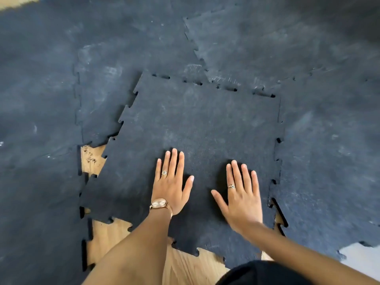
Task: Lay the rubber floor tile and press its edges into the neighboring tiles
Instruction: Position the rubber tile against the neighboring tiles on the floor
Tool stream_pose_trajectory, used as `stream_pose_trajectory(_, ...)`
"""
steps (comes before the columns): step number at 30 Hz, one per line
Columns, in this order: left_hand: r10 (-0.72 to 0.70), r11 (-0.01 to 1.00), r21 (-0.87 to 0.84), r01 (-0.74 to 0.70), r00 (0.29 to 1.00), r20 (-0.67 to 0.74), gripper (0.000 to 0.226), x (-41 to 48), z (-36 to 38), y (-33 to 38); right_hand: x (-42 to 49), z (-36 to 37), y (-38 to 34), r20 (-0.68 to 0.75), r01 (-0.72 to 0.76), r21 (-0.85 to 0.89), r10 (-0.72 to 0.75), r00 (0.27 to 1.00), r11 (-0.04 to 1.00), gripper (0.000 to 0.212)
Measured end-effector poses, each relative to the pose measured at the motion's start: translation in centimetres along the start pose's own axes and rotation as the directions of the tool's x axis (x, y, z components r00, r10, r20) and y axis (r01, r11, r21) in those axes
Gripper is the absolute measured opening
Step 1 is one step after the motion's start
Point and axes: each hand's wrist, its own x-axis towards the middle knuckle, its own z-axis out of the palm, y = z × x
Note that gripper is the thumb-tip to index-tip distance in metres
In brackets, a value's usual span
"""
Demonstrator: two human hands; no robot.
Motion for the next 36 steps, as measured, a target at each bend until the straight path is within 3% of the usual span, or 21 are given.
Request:
stream_pose_trajectory(3,-0.010,1.000,-0.002,0.010,1.000,-0.001,0.068,-0.2,-0.1,0.2,1.7,-1.7,4.0,0.066,0.245,-0.136,-0.238,0.969,0.960,0.081)
stream_pose_trajectory(6,-0.008,1.000,0.012,0.008,1.000,0.000,0.068,0.2,-0.5,0.3,3.1,-3.5,4.7,0.118,0.252,-0.156,-0.236,0.965,0.955,0.079)
stream_pose_trajectory(8,0.000,1.000,0.021,0.000,1.000,0.009,0.066,0.9,-0.8,0.4,2.9,-4.1,3.2,0.096,0.095,-0.085,-0.086,0.992,0.992,0.078)
stream_pose_trajectory(9,0.014,1.000,0.024,-0.014,1.000,-0.007,0.062,1.4,-0.9,0.2,2.5,-4.1,2.5,0.128,-0.056,-0.032,0.060,0.990,0.998,0.088)
stream_pose_trajectory(10,0.031,0.999,0.023,-0.030,0.998,-0.050,0.056,2.0,-1.0,-0.1,2.1,-3.9,2.0,0.170,-0.247,0.023,0.239,0.956,0.969,0.101)
stream_pose_trajectory(12,0.027,1.000,-0.006,-0.028,0.989,-0.144,0.048,3.1,-1.4,-1.4,1.3,-3.8,1.0,0.243,-0.570,0.186,0.525,0.816,0.800,0.118)
stream_pose_trajectory(14,-0.100,0.994,-0.054,0.091,0.972,-0.213,0.052,4.3,-1.9,-3.6,0.9,-3.2,0.5,0.244,-0.669,0.305,0.623,0.743,0.678,0.123)
stream_pose_trajectory(16,-0.357,0.933,-0.128,0.337,0.909,-0.213,0.062,4.9,-2.5,-6.6,0.4,-2.7,0.1,0.212,-0.664,0.332,0.633,0.745,0.670,0.119)
stream_pose_trajectory(19,-0.715,0.673,-0.280,0.685,0.699,-0.007,0.077,4.7,-4.0,-11.4,0.4,-2.8,0.0,0.176,-0.660,0.355,0.646,0.743,0.662,0.112)
stream_pose_trajectory(21,-0.771,0.565,-0.361,0.742,0.630,0.088,0.084,3.8,-4.1,-13.2,0.8,-3.1,-0.2,0.181,-0.674,0.379,0.664,0.726,0.634,0.112)
stream_pose_trajectory(23,-0.749,0.583,-0.412,0.701,0.660,0.062,0.083,3.0,-3.8,-13.3,1.6,-3.3,-0.4,0.210,-0.696,0.410,0.681,0.701,0.590,0.113)
stream_pose_trajectory(25,-0.763,0.553,-0.471,0.687,0.645,0.044,0.080,2.6,-4.0,-12.9,2.0,-3.5,-0.5,0.228,-0.706,0.442,0.691,0.686,0.554,0.114)
stream_pose_trajectory(29,-0.757,0.504,-0.499,0.705,0.639,0.138,0.076,2.7,-7.4,-12.7,1.9,-3.6,-0.3,0.209,-0.700,0.461,0.700,0.683,0.545,0.109)
stream_pose_trajectory(33,-0.709,0.553,-0.459,0.695,0.682,0.179,0.083,1.7,-9.5,-13.2,1.0,-3.9,0.3,0.157,-0.648,0.575,0.710,0.686,0.499,0.086)
stream_pose_trajectory(36,-0.640,0.588,-0.477,0.654,0.736,0.221,0.083,-0.3,-9.1,-14.0,0.8,-4.6,1.1,0.172,-0.632,0.659,0.736,0.655,0.408,0.068)
